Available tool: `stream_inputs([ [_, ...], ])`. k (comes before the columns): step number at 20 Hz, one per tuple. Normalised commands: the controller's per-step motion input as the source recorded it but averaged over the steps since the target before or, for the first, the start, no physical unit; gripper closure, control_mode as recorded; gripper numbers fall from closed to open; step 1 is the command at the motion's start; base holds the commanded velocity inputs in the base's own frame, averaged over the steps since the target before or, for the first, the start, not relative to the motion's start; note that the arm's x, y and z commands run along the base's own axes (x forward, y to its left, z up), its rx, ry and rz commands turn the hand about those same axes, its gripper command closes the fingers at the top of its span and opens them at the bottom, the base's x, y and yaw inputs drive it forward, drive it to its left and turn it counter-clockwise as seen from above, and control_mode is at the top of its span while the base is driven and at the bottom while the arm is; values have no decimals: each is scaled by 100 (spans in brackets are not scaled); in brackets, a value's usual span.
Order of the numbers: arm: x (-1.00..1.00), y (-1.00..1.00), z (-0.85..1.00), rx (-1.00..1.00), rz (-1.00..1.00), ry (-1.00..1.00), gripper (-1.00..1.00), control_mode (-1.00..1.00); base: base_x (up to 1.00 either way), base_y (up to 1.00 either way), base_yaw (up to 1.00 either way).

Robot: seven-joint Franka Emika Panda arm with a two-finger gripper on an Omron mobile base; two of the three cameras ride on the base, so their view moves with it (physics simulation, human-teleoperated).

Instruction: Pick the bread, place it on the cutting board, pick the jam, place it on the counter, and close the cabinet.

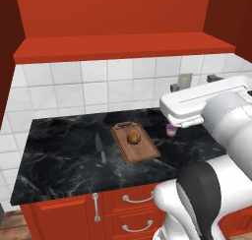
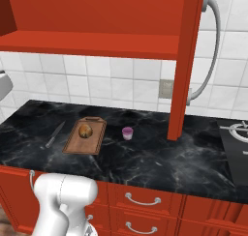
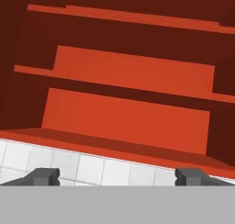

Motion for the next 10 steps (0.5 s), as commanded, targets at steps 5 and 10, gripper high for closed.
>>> stream_inputs([
  [5, -39, 7, 15, 0, 0, -13, -100, -100, 0, 0, 0],
  [10, -29, 15, 18, 0, 0, -6, -100, -100, 0, 0, 0],
])
